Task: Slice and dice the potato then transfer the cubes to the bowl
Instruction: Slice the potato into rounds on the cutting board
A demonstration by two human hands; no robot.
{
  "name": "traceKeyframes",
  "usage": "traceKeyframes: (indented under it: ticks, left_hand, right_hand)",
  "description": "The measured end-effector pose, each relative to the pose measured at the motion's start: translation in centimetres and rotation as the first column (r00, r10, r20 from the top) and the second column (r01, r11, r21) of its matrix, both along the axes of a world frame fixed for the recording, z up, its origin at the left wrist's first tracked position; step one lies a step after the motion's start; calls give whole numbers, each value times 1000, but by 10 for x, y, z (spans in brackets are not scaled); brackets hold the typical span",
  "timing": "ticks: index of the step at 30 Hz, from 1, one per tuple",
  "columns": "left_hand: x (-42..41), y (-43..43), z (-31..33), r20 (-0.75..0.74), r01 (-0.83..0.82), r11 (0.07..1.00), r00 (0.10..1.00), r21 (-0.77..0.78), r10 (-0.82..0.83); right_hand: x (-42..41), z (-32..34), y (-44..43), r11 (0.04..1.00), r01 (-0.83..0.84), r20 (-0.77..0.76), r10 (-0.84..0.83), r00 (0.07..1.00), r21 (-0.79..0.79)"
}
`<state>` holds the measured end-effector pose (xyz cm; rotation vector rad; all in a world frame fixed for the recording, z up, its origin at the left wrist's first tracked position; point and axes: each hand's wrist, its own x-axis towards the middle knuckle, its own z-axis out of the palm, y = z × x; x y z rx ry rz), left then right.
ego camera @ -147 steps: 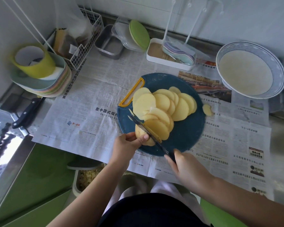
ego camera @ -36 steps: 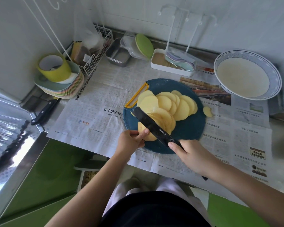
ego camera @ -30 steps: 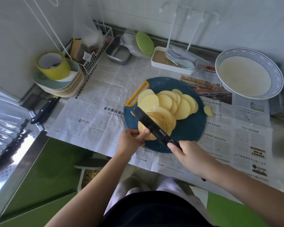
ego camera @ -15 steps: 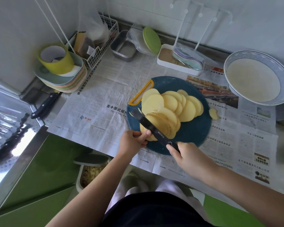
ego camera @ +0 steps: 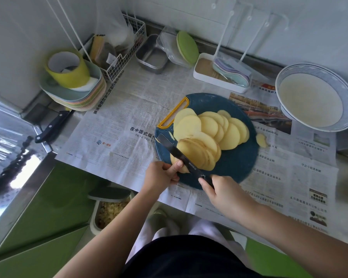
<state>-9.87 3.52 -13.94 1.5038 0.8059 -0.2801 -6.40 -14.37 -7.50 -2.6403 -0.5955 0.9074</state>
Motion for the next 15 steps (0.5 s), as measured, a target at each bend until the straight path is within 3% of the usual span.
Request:
traceKeyframes:
  ticks: [9, 15]
  left_hand:
    - [-4, -3, 1, 7, -33, 999, 999, -23, 34]
    - [-4, -1, -2, -6, 29, 999, 1000, 13, -29]
  right_hand:
    - [-3, 2, 4, 999, -23, 10, 24, 1000, -45]
    - [-2, 1, 6, 999, -26, 4, 26, 1000, -44]
